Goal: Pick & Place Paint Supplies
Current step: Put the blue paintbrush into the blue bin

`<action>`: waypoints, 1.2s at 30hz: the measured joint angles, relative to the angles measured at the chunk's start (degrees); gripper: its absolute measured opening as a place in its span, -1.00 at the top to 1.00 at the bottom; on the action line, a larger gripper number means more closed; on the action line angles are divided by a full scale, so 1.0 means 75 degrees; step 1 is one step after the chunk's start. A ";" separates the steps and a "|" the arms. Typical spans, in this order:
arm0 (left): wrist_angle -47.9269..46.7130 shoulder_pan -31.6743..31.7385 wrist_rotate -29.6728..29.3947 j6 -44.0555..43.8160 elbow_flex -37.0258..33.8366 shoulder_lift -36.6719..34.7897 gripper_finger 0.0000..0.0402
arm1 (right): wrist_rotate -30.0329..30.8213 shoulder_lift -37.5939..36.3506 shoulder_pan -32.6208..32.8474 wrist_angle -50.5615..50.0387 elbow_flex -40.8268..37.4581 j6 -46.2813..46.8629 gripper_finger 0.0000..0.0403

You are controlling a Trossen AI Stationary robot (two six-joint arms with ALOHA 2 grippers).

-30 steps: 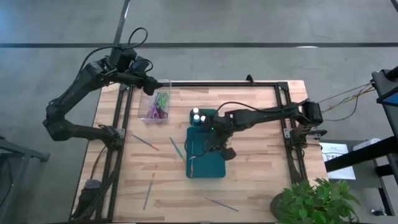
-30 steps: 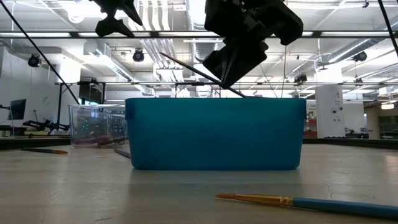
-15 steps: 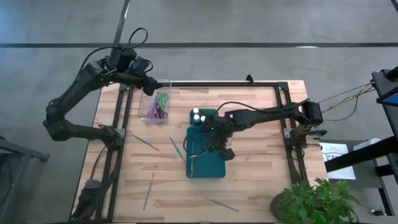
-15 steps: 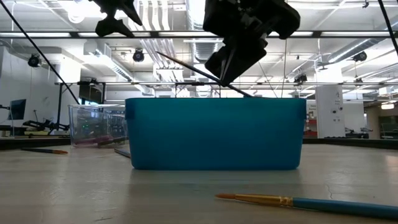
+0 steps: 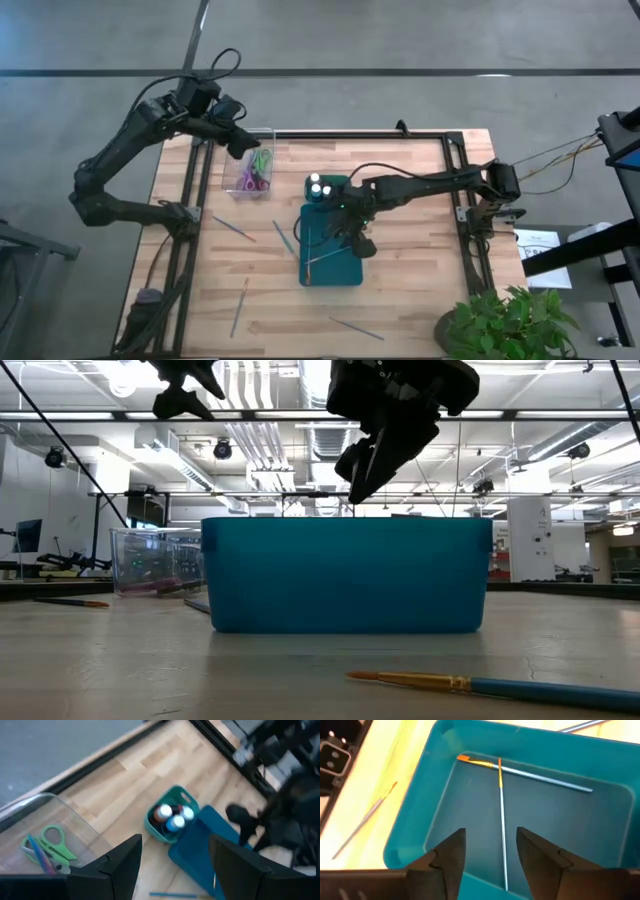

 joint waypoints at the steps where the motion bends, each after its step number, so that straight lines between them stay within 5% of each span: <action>1: -0.0106 -0.0022 0.0118 0.0165 0.0000 0.0000 -0.19 | -0.0003 -0.0045 0.0000 0.0006 0.0000 0.0110 0.12; 12: -0.1653 -0.1207 0.0767 0.2291 0.0000 0.0000 -0.15 | 0.0100 -0.0988 0.0003 0.0492 0.0000 0.1679 0.10; 19: -0.1631 -0.2951 0.0026 0.2047 -0.0181 0.0042 0.08 | 0.0941 -0.1554 0.0032 0.0664 -0.0003 0.2501 0.10; 28: -0.1991 -0.5044 -0.0821 0.2027 -0.2288 -0.0034 0.09 | 0.1749 -0.2013 0.0468 0.0708 -0.0009 0.3587 0.10; 36: 0.0243 -0.7029 -0.2386 0.1458 -0.4303 -0.0047 -0.01 | 0.2935 -0.2587 0.1221 0.0848 -0.0009 0.4147 0.10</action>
